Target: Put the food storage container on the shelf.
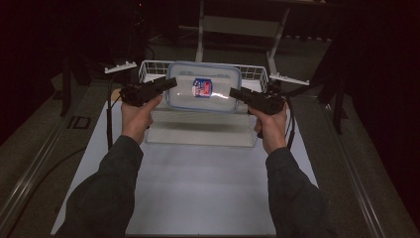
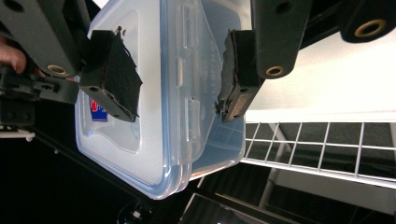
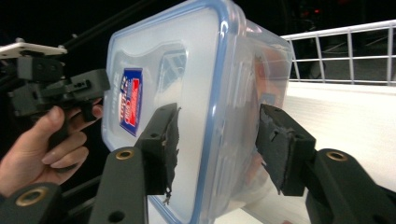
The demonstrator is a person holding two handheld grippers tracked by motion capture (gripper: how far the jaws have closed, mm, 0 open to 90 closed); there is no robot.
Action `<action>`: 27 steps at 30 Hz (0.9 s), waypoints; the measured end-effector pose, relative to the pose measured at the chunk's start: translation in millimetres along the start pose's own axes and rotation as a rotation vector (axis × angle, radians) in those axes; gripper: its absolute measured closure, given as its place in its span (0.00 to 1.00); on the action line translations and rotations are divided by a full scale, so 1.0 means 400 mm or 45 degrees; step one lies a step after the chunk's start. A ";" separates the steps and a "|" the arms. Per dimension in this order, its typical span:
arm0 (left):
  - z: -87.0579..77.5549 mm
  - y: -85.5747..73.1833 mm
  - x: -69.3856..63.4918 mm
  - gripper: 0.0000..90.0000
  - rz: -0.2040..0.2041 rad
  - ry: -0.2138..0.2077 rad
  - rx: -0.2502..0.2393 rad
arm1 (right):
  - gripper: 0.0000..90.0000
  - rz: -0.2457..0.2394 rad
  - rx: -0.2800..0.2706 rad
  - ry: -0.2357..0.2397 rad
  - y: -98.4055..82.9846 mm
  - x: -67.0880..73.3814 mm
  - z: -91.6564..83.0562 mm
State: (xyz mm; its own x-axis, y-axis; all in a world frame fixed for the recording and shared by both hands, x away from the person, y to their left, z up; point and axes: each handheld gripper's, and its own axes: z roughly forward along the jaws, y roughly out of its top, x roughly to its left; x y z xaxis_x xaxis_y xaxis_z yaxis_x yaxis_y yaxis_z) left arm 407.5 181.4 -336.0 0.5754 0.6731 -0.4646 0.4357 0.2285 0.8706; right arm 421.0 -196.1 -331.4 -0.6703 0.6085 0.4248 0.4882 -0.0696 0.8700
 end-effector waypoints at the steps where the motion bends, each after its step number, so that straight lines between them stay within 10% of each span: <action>1: 0.002 -0.001 -0.002 0.54 0.011 0.016 0.001 | 0.53 -0.016 0.007 -0.023 0.000 0.002 0.002; 6: 0.004 -0.003 0.001 0.64 0.040 0.107 0.004 | 0.53 -0.067 0.061 -0.109 -0.007 0.005 0.016; 12: 0.035 0.000 -0.016 0.65 0.113 0.239 0.032 | 0.52 0.033 -0.040 -0.155 -0.003 0.002 0.031; 17: 0.004 -0.001 -0.042 0.68 0.199 0.242 0.011 | 0.51 -0.092 -0.047 -0.256 -0.003 0.029 0.016; 27: -0.047 -0.035 -0.097 0.82 0.392 0.154 0.071 | 0.57 -0.375 -0.034 -0.206 -0.028 0.104 -0.028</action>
State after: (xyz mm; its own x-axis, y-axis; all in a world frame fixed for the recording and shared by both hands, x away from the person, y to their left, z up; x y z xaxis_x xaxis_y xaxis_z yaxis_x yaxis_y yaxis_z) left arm 366.1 165.4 -327.2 0.6008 0.7841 -0.1557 0.2936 -0.0353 0.9553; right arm 381.4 -178.7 -320.5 -0.6820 0.7230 0.1105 0.2702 0.1086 0.9567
